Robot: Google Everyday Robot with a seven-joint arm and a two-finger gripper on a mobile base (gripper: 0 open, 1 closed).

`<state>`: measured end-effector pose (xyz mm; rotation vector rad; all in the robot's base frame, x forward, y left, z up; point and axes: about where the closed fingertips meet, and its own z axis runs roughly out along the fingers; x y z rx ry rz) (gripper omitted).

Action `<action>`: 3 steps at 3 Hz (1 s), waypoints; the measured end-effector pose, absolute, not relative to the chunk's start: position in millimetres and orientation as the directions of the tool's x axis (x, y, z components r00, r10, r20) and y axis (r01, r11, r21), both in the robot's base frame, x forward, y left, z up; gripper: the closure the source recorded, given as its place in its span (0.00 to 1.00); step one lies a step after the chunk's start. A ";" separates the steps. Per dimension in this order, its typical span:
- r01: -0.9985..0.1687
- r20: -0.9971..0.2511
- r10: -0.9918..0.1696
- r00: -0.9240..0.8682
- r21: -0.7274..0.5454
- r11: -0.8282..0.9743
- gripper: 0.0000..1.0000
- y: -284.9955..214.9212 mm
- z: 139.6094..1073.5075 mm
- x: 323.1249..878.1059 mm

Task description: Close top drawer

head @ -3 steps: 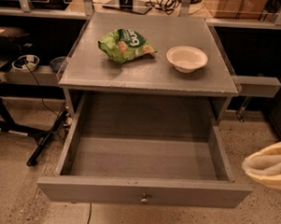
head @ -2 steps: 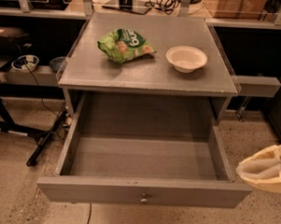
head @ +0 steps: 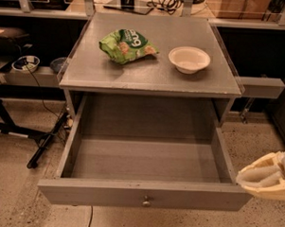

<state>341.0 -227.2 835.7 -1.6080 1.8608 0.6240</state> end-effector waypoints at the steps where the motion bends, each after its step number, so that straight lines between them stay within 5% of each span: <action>1: -0.985 -0.696 -0.712 -0.089 -0.045 0.167 1.00 -225.8 836.7 341.7; 3: -0.956 -0.749 -0.658 -0.079 -0.131 0.264 1.00 -215.0 810.1 325.8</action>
Offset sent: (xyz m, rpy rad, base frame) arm -0.0171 0.0090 -0.0282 0.0521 -0.1868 -0.1720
